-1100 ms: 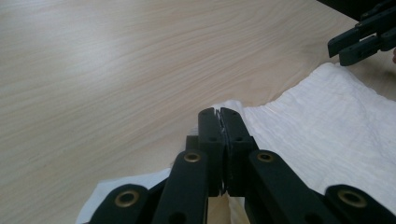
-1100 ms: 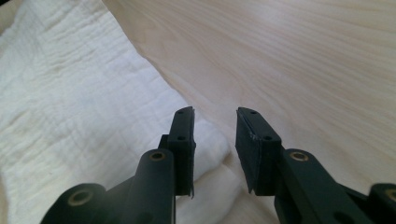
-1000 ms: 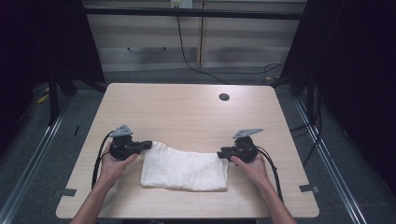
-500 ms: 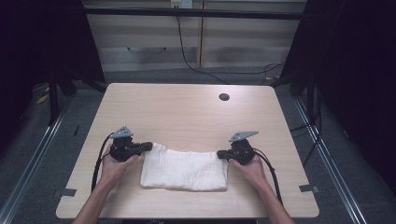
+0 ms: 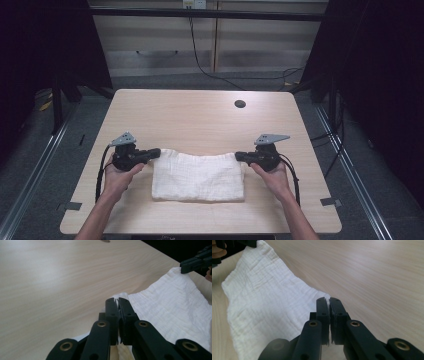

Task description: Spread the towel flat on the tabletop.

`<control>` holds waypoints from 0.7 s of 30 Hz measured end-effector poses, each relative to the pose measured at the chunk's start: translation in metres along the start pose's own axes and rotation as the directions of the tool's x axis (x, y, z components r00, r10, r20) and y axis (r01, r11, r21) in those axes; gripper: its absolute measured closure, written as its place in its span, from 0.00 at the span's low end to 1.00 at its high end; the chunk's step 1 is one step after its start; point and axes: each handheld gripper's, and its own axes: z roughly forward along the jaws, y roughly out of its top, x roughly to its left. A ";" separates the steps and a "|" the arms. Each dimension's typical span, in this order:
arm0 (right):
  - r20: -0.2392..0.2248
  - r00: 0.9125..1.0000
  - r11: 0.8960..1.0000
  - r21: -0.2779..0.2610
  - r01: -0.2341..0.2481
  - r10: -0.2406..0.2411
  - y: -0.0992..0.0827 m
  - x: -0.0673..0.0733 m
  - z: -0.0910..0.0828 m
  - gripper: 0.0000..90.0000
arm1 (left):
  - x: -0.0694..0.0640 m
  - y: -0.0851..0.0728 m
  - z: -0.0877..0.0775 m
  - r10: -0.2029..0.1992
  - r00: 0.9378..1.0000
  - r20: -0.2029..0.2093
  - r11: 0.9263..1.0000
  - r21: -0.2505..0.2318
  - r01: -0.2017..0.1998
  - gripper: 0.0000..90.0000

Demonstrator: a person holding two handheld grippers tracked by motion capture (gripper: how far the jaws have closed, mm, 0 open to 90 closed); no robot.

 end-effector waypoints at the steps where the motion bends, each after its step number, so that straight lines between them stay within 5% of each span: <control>1: -0.001 1.000 1.000 -0.004 -0.001 0.001 0.001 0.000 -0.001 0.96 | -0.001 0.002 -0.002 0.000 1.000 0.007 1.000 -0.011 0.000 0.97; 8: -0.014 1.000 1.000 -0.030 0.000 -0.001 0.021 -0.004 -0.013 0.97 | -0.002 0.016 -0.011 -0.003 1.000 0.011 0.997 -0.073 0.004 0.98; 21: -0.039 0.999 0.991 -0.133 0.021 -0.026 0.083 -0.009 -0.039 0.97 | -0.002 0.073 -0.031 0.026 1.000 -0.011 0.988 -0.150 -0.027 0.98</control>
